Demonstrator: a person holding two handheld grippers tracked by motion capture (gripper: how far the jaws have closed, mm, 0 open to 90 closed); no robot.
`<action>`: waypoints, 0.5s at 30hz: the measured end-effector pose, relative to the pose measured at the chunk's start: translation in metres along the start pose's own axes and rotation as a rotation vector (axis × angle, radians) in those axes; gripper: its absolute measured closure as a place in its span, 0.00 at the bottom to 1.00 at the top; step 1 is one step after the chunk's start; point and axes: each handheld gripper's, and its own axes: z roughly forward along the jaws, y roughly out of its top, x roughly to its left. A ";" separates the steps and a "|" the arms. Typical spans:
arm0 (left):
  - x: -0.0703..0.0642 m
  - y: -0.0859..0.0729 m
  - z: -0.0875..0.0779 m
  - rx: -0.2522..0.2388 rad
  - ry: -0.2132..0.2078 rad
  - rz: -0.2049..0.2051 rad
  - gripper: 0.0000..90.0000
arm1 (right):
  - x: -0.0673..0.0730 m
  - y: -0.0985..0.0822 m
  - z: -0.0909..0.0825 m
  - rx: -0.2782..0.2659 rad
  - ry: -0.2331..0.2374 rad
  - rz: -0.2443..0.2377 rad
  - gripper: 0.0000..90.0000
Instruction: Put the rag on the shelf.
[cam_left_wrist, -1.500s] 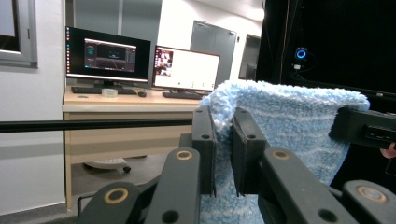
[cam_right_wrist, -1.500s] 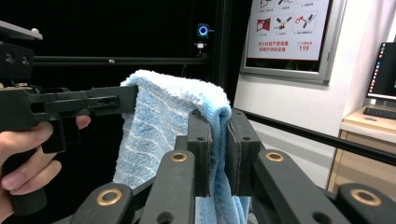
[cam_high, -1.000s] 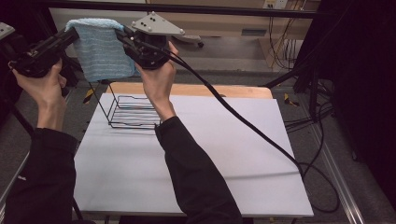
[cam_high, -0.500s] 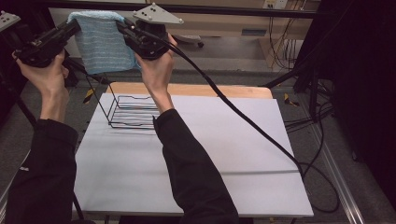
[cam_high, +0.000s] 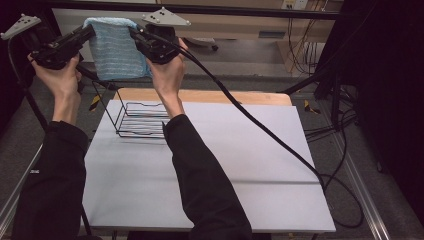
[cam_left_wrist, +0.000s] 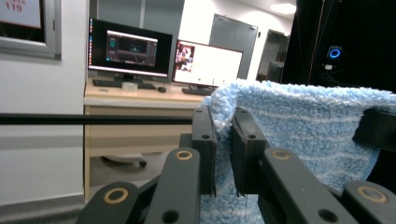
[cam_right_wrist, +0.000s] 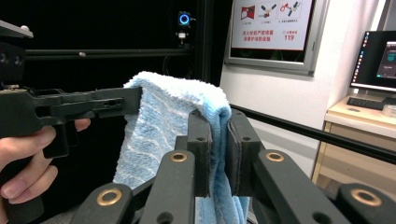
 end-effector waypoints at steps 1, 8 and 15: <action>0.001 -0.001 0.001 0.003 0.000 0.001 0.90 | -0.001 -0.001 0.001 0.004 -0.002 0.002 0.91; 0.003 -0.003 0.011 0.016 -0.002 0.010 0.90 | -0.006 -0.004 0.004 0.013 -0.010 0.006 0.91; 0.001 -0.012 0.021 0.042 -0.006 0.019 0.90 | -0.015 -0.012 0.003 0.027 -0.024 0.022 0.91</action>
